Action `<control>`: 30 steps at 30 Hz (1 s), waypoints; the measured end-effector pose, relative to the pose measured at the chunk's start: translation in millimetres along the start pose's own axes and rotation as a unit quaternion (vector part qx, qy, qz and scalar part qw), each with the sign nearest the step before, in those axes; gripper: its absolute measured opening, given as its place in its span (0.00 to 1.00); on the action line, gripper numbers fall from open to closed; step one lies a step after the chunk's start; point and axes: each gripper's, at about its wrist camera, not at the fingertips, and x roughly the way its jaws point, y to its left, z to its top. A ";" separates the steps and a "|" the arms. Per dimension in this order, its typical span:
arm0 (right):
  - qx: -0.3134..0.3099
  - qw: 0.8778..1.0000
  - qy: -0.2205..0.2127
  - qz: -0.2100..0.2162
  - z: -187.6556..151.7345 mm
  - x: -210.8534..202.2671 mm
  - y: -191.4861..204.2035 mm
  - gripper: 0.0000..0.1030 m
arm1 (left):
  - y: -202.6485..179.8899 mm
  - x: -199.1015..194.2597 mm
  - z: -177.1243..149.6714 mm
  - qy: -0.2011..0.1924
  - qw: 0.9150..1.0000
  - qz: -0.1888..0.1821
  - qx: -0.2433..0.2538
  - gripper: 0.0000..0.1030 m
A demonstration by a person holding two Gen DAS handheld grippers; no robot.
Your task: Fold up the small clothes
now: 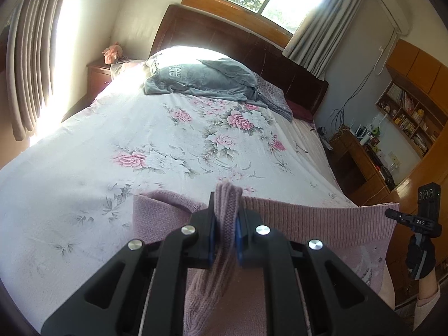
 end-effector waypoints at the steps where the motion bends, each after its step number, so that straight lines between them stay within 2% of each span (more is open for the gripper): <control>1: 0.009 1.000 0.009 -0.008 1.0 11.5 -8.8 0.09 | 5.5 12.7 -0.3 0.011 1.000 0.005 -0.002 0.09; 5: 0.038 0.998 0.040 -0.028 -5.3 48.4 -37.3 0.09 | 26.2 56.7 -13.0 0.058 0.998 0.039 -0.007 0.09; 10: 0.063 0.995 0.061 -0.038 -15.5 76.3 -56.8 0.09 | 51.0 82.1 -29.0 0.086 0.994 0.069 -0.026 0.12; 12: 0.072 0.994 0.071 -0.044 -18.0 84.8 -62.5 0.10 | 55.9 87.0 -32.1 0.099 0.992 0.078 -0.031 0.21; 13: 0.076 0.993 0.075 -0.047 -19.2 86.3 -64.1 0.14 | 57.6 86.4 -32.2 0.099 0.991 0.078 -0.034 0.22; 16: 0.077 0.993 0.067 -0.052 -23.2 75.6 -61.4 0.20 | 58.9 72.8 -30.4 0.091 0.992 0.082 -0.043 0.29; 21: 0.058 0.996 0.049 -0.041 -36.6 35.2 -39.8 0.32 | 47.2 27.9 -36.1 0.067 0.993 0.091 -0.027 0.30; 23: 0.046 0.997 0.050 -0.037 -49.6 19.4 -27.0 0.42 | 32.1 8.0 -45.5 0.060 0.994 0.091 -0.006 0.31; 27: 0.031 0.997 0.060 -0.025 -86.2 -3.4 -6.7 0.44 | 1.9 -23.0 -77.5 0.064 0.993 0.093 0.042 0.33; 30: 0.032 0.997 0.071 -0.023 -117.0 -11.4 2.3 0.45 | -9.5 -35.4 -103.7 0.072 0.991 0.101 0.053 0.34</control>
